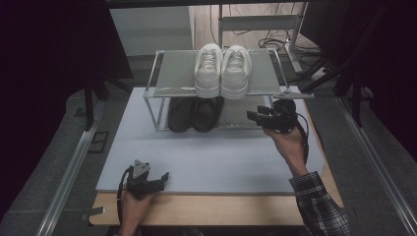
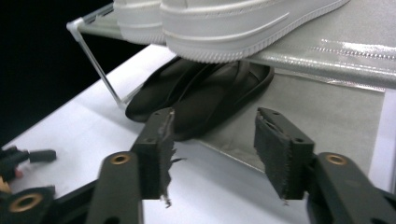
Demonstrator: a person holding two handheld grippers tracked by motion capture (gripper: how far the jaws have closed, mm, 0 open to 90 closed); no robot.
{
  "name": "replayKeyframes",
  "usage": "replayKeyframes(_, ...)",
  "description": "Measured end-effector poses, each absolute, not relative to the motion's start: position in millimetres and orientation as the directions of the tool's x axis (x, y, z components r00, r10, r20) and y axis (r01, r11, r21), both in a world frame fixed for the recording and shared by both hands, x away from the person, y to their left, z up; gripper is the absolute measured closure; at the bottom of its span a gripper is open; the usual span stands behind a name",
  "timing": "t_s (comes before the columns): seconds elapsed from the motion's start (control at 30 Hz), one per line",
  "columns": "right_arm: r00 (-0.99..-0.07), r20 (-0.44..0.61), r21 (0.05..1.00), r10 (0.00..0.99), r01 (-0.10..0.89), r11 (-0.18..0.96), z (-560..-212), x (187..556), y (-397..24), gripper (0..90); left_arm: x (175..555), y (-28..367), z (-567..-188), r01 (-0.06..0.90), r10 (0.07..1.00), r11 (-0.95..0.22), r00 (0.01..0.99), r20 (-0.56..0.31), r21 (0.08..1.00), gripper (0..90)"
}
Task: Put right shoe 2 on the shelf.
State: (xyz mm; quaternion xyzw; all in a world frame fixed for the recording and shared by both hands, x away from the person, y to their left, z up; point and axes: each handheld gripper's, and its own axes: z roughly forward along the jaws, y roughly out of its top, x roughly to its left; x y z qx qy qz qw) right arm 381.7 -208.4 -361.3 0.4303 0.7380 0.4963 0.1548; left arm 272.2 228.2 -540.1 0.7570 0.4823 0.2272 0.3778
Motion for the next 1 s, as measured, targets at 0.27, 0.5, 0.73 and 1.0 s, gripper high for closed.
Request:
replayKeyframes(0.27, -0.617, 0.107, 0.865, 0.780, 0.444, 0.232, -370.0, 368.6, -210.5, 36.8, 272.3, 228.0, -540.2, 0.558, 0.903, -0.246, 0.430, -0.022, 0.792, 12.3)
replayKeyframes(0.5, -0.627, 0.098, 0.869, 0.773, 0.432, 0.240, -378.6, 359.9, -217.3, 29.0, 272.1, 227.8, -540.2, 0.559, 0.904, -0.244, 0.428, -0.024, 0.792, 12.3)
replayKeyframes(0.73, -0.629, 0.068, 0.859, 0.774, 0.431, 0.275, -388.7, 350.9, -221.1, 20.8, 272.2, 228.2, -540.0, 0.559, 0.902, -0.251, 0.432, -0.019, 0.791, 12.3)
replayKeyframes(1.0, -0.636, -0.002, 0.848, 0.771, 0.408, 0.339, -403.7, 338.1, -222.5, 14.1, 272.2, 228.2, -540.0, 0.559, 0.902, -0.250, 0.432, -0.019, 0.791, 12.3)
